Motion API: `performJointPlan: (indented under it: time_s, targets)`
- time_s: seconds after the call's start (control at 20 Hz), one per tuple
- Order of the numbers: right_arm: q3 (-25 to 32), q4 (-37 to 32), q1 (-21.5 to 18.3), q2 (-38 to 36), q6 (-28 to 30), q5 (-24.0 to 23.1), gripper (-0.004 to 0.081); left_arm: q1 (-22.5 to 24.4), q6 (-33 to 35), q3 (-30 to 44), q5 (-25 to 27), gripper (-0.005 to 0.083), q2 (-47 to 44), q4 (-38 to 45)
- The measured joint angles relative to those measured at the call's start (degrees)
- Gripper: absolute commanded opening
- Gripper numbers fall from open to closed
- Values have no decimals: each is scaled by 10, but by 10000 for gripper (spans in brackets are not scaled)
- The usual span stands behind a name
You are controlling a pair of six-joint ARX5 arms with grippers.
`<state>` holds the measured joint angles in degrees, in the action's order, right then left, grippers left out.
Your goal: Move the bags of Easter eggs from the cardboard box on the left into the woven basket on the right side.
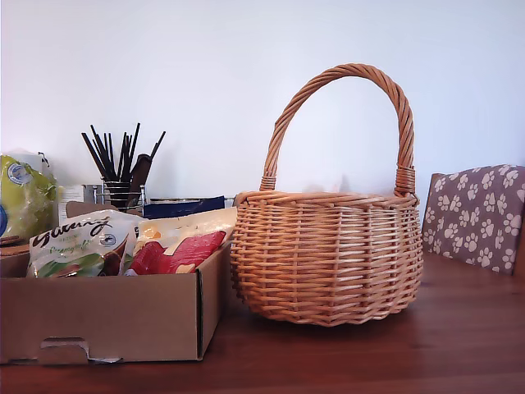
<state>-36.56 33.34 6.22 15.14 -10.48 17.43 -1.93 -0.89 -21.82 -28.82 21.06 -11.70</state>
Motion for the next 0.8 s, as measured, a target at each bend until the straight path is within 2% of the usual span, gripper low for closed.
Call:
performJointPlan:
  time_s: [0.25,0.4,0.5,0.55,0.6,0.65,0.7,0.75,0.8]
  targets:
    - [-97,85,92,108,39,-4,-13,-53,45,-103,-9,-23,175,-22]
    - [-131,113,161,172,62,-61,-13,-82,85,-148,-2,-23,260,-33]
    - [-135,123,194,196,73,-62,-13,-92,116,-181,-2,9,295,-62]
    - [-135,126,203,207,60,-60,-13,-93,140,-200,-2,86,311,-83]
    - [-135,131,208,218,50,-59,-13,-93,169,-219,-1,250,327,-104]
    - [-135,134,208,228,47,-59,-13,-93,204,-235,-1,488,342,-126]
    - [-135,131,208,235,54,-59,-13,-93,232,-243,4,687,357,-139]
    - [-135,124,208,243,58,-55,-13,-95,248,-245,20,806,371,-148]
    - [-135,112,208,249,59,-45,-13,-105,268,-245,45,782,389,-159]
